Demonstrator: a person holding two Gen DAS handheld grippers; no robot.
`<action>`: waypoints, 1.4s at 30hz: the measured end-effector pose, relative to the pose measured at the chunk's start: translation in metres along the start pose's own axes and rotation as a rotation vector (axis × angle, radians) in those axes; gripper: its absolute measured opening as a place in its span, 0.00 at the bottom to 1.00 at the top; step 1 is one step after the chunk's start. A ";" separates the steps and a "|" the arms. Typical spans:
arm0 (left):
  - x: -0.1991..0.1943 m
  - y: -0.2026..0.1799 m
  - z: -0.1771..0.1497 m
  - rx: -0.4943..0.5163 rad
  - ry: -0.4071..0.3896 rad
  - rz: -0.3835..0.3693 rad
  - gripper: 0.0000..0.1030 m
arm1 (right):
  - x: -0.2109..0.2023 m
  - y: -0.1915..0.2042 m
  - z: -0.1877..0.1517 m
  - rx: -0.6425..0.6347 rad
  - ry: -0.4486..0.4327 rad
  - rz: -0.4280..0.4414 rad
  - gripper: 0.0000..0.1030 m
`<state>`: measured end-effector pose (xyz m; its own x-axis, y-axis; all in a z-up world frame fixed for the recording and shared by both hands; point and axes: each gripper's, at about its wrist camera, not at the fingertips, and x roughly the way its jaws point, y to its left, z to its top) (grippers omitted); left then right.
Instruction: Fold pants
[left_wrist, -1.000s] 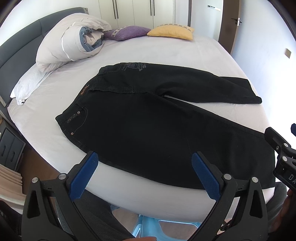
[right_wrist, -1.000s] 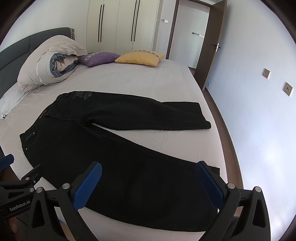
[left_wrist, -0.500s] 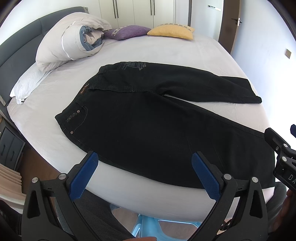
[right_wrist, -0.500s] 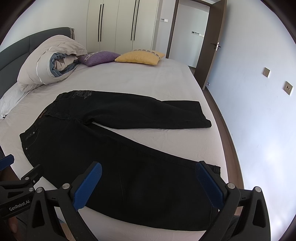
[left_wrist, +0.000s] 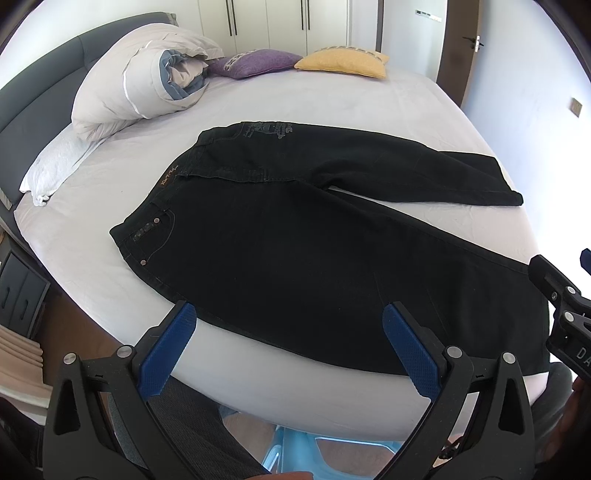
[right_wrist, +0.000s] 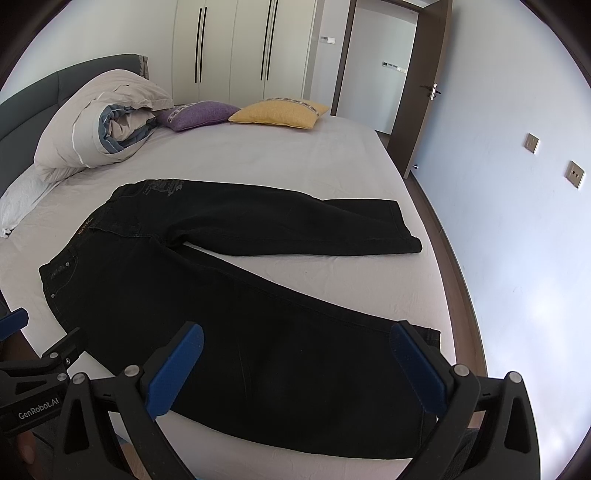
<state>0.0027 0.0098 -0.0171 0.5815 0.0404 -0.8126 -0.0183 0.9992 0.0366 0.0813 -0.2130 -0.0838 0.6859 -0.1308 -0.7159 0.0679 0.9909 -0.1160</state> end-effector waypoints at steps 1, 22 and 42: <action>0.000 0.000 0.000 0.001 0.000 0.001 1.00 | 0.000 0.000 0.001 0.000 -0.001 0.000 1.00; 0.010 0.002 0.002 0.004 0.002 -0.054 1.00 | 0.005 0.001 -0.007 -0.004 0.011 0.002 1.00; 0.147 0.141 0.114 -0.429 0.123 -0.374 1.00 | 0.127 0.015 0.133 -0.171 -0.016 0.524 1.00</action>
<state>0.1782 0.1558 -0.0657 0.5132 -0.3412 -0.7875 -0.1725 0.8578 -0.4841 0.2653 -0.2104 -0.0848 0.6075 0.3803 -0.6974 -0.4034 0.9040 0.1416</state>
